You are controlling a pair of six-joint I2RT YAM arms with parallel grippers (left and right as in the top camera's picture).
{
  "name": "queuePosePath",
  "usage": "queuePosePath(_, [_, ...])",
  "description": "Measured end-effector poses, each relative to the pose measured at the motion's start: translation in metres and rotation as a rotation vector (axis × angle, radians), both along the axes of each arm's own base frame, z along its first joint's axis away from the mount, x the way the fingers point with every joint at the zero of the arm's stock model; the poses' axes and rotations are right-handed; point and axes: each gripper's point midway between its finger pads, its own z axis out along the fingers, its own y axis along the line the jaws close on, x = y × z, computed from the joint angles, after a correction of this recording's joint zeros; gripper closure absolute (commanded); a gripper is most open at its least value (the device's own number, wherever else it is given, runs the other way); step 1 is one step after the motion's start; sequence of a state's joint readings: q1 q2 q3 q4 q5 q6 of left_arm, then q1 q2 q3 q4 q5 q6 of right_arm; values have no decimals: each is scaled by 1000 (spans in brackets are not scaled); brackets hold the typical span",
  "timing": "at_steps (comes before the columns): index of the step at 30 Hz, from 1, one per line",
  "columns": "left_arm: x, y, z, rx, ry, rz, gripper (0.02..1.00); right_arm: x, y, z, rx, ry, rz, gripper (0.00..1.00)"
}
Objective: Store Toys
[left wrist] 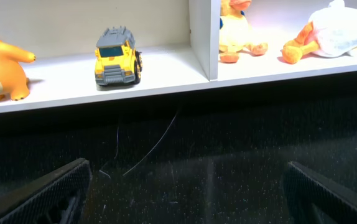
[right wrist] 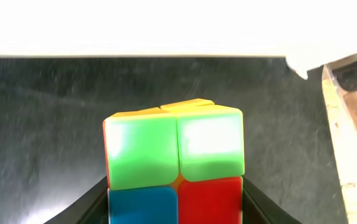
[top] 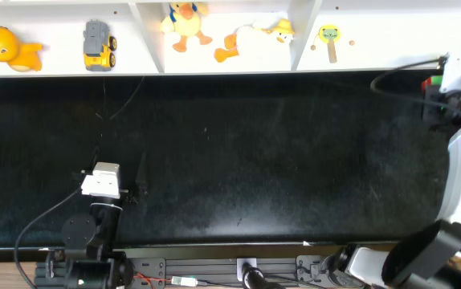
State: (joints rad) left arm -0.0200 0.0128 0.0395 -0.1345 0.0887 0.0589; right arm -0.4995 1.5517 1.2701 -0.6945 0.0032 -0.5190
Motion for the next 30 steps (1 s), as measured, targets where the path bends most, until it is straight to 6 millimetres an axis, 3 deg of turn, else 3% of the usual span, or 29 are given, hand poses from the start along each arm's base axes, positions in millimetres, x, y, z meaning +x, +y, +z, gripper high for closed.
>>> queuePosePath(10, [0, 0, 0, 0, 0, 0, 20, 47, 1, -17, 35, 36, 32, 599])
queuePosePath(17, [0, 0, 0, 0, 0, 0, 20, 76, 12, -14, 54, 14, 49, 599])
queuePosePath(30, [0, 0, 0, 0, 0, 0, 20, 96, 15, -24, 111, -5, 51, 579])
